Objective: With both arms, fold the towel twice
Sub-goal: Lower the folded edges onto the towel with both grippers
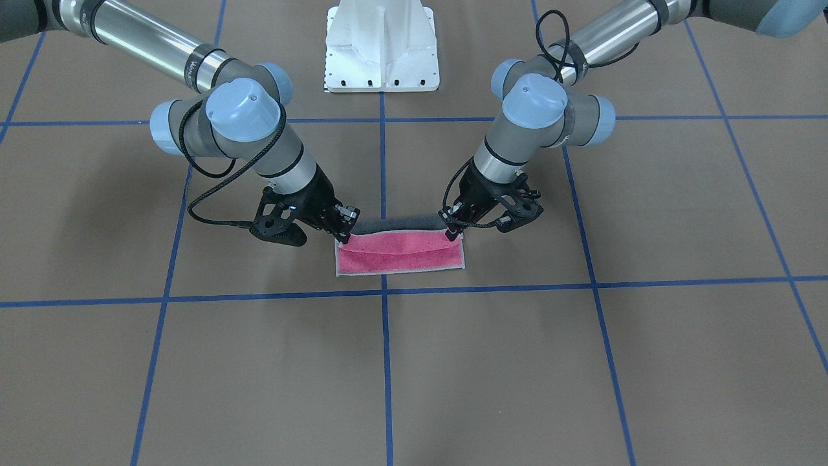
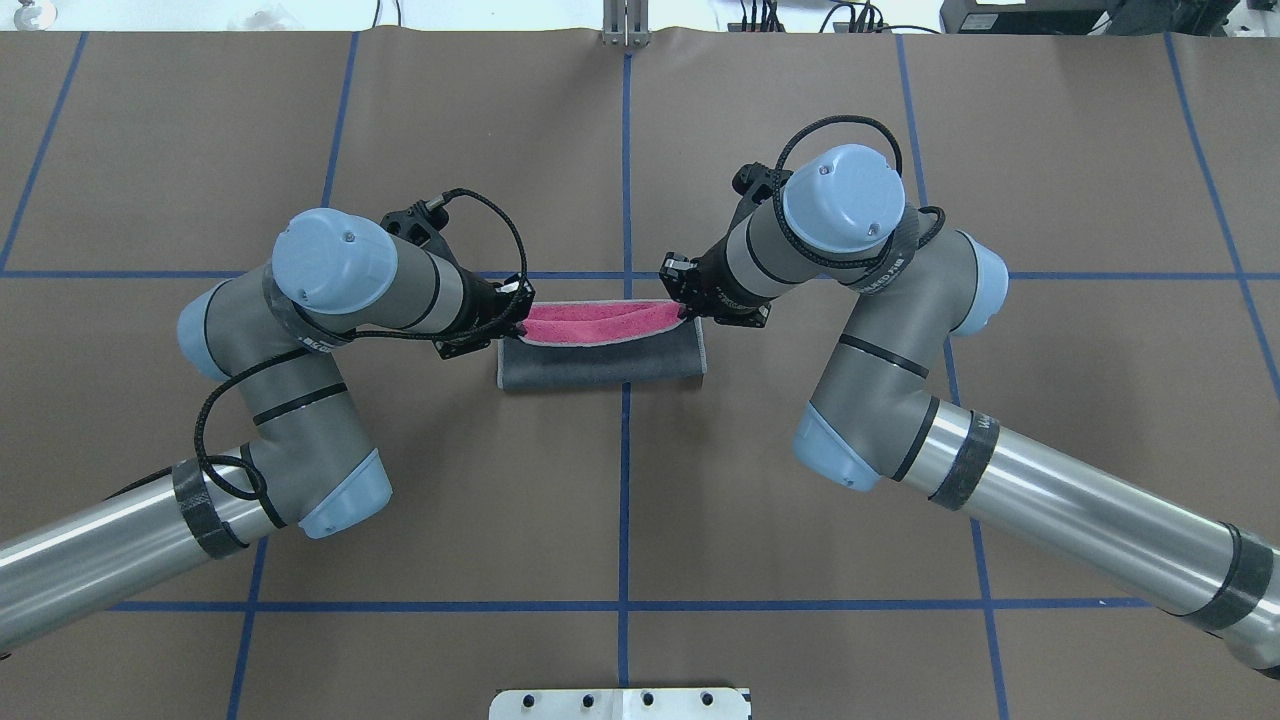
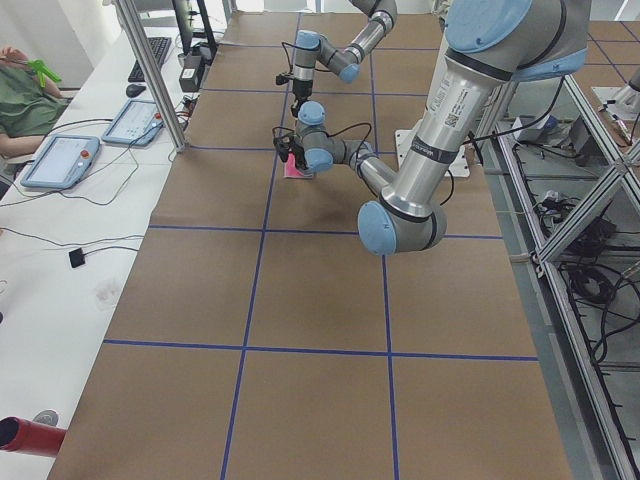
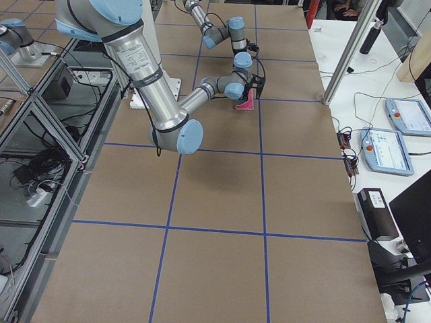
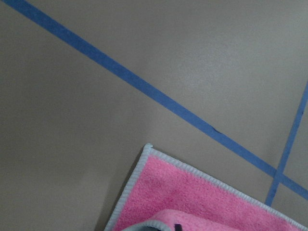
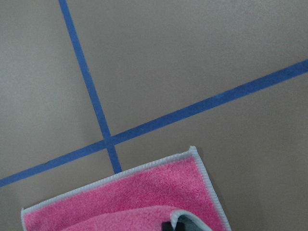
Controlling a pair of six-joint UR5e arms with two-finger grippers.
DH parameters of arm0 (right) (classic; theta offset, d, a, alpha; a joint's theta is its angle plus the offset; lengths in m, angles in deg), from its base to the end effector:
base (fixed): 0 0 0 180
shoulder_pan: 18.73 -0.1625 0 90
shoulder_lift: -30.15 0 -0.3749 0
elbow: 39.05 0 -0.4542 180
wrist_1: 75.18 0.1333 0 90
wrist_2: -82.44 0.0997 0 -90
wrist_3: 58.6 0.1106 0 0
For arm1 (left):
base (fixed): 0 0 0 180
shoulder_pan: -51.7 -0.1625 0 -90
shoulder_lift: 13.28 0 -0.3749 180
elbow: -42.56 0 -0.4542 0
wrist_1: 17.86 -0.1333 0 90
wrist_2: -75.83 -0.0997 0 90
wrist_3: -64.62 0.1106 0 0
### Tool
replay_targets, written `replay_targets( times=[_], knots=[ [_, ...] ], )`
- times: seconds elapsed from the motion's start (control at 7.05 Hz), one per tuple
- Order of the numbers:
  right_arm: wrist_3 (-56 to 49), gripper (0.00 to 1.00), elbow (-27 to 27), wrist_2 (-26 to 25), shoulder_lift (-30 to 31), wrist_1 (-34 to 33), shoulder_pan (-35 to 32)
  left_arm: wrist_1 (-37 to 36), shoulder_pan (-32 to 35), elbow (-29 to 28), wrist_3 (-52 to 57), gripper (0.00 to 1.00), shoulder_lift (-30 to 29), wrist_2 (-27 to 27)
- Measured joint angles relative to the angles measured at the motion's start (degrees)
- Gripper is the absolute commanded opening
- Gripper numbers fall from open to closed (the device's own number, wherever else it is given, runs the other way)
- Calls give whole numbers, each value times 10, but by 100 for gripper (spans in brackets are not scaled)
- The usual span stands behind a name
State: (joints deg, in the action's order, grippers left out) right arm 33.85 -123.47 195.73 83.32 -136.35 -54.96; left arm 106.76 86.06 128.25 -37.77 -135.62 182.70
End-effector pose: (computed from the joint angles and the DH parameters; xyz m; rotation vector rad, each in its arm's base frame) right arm -0.5527 -0.5160 0.1912 -0.0524 -1.1017 0.3930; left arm 0.5548 -0.5019 0.2259 -0.0535 1.1317 -0.5677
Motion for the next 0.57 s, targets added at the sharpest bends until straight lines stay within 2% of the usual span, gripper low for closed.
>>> replay_targets(
  times=[0.57],
  knots=[
    [-1,0,13,-1,-1,0,-1,14,4,-12,0,0,0,0]
  ],
)
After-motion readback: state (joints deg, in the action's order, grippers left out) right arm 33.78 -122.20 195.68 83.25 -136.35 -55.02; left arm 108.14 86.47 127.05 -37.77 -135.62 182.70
